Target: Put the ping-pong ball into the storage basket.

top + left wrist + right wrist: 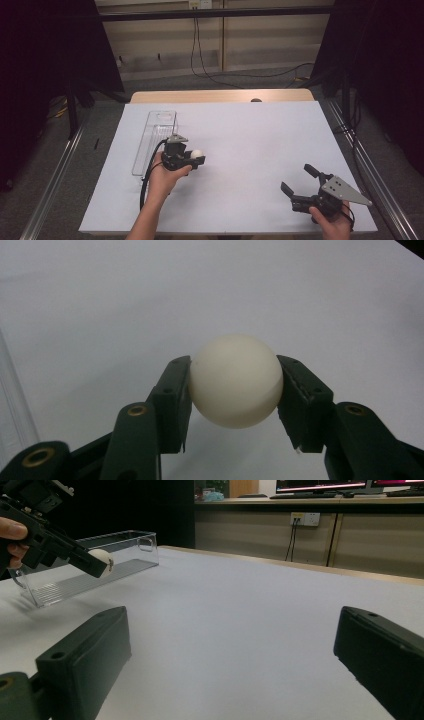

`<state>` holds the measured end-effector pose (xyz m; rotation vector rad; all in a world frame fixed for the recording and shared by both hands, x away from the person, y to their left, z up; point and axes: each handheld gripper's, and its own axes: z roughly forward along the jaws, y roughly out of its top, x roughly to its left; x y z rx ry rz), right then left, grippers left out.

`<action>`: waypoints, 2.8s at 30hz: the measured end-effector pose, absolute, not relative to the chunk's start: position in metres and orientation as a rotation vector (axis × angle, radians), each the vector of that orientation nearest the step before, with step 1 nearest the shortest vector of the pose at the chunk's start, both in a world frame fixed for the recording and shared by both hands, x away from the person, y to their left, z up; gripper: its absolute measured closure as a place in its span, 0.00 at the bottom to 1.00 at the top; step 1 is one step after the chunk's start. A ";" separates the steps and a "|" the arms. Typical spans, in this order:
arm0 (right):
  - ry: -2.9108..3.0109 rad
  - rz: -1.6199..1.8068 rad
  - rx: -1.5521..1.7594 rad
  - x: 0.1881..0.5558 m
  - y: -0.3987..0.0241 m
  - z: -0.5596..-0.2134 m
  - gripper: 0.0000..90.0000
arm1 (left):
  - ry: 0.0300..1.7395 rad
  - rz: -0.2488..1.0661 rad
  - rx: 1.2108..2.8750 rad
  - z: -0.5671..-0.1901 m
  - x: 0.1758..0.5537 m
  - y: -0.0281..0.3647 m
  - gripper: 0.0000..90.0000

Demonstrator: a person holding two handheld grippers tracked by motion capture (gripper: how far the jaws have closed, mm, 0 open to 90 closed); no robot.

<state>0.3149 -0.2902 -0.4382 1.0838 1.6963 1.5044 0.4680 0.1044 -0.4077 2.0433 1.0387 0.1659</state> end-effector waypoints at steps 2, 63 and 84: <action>1.697 1.504 1.086 0.315 -0.290 -0.438 0.01 | 1.035 0.161 2.044 -0.407 0.468 0.105 0.57; 1.706 1.501 1.083 0.315 -0.290 -0.439 0.01 | 1.081 0.153 2.011 -0.394 0.469 0.122 0.57; 1.706 1.501 1.081 0.315 -0.289 -0.439 0.01 | 1.079 0.171 2.012 -0.390 0.471 0.132 0.57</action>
